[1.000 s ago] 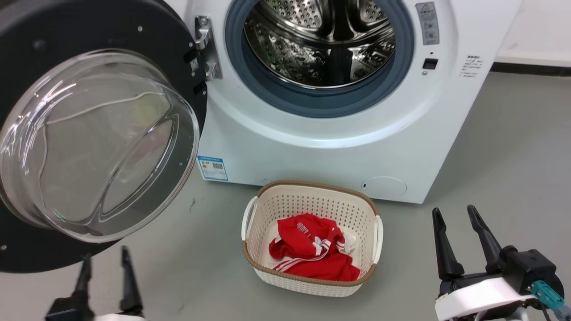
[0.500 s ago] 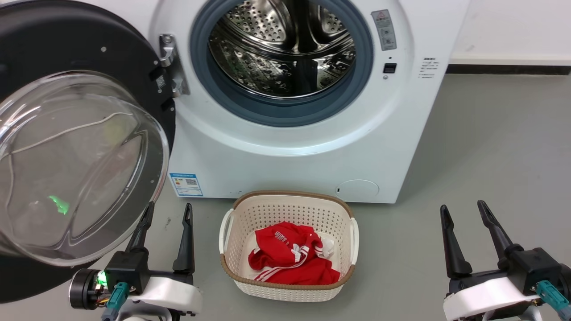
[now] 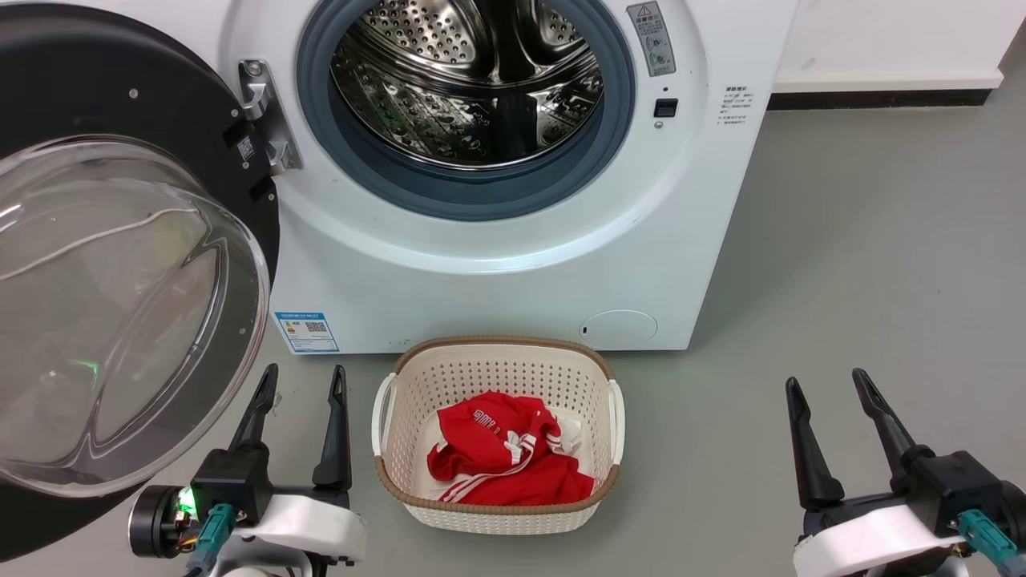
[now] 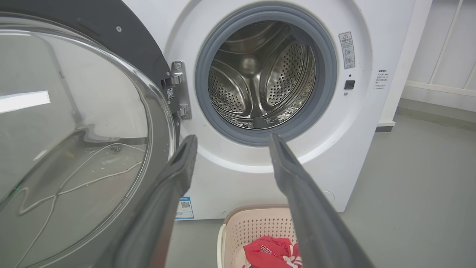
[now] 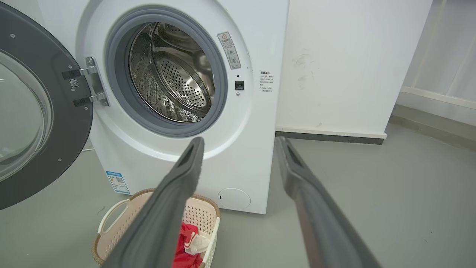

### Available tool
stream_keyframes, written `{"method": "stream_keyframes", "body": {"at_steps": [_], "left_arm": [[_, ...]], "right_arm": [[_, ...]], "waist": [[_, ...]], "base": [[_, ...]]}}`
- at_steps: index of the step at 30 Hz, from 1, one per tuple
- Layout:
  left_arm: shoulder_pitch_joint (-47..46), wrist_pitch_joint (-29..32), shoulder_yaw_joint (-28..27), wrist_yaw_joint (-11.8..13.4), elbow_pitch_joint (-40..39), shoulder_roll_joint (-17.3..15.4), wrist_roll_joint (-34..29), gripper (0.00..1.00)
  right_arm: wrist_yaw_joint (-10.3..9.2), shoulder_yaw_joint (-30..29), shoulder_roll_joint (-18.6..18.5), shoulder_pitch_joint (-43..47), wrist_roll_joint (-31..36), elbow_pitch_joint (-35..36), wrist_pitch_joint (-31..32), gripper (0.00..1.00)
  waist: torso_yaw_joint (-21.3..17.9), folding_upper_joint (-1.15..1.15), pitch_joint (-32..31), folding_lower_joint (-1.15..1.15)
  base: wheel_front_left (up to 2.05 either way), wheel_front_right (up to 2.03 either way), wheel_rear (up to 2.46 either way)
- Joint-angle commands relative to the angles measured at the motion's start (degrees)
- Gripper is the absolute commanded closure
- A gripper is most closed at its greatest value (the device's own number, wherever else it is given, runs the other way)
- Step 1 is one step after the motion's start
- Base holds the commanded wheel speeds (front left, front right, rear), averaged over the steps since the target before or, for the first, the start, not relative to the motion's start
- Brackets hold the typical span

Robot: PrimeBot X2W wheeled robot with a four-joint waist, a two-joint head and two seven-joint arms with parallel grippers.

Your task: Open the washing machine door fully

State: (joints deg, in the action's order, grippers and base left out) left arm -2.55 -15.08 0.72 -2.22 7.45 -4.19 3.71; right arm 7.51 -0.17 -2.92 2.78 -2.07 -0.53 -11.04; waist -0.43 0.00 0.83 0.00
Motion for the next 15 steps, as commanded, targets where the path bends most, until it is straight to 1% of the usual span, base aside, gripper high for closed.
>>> {"method": "stream_keyframes", "body": {"at_steps": [1, 14, 15], "left_arm": [[-0.43, -0.11, -0.07, 0.27, 0.03, 0.17, 0.07, 0.00], [-0.39, -0.11, -0.14, -0.30, -0.43, 0.09, 0.19, 0.00], [-0.02, 0.00, -0.13, -0.30, -0.23, 0.14, 0.14, 1.00]], "right_arm": [[-0.04, 0.07, 0.09, -0.04, -0.52, -0.05, -0.02, 0.00], [-0.04, 0.36, 0.09, -0.61, -1.75, -0.59, -0.43, 0.00], [0.00, 0.34, 0.00, -0.16, -1.76, -0.61, -0.11, 1.00]], "waist": [[0.07, 0.00, 0.08, 0.00], [0.19, 0.00, 0.38, 0.00], [0.19, 0.00, 0.39, 0.00]], "base": [[0.00, 0.00, 0.00], [0.00, 0.00, 0.00], [0.00, 0.00, 0.00]]}}
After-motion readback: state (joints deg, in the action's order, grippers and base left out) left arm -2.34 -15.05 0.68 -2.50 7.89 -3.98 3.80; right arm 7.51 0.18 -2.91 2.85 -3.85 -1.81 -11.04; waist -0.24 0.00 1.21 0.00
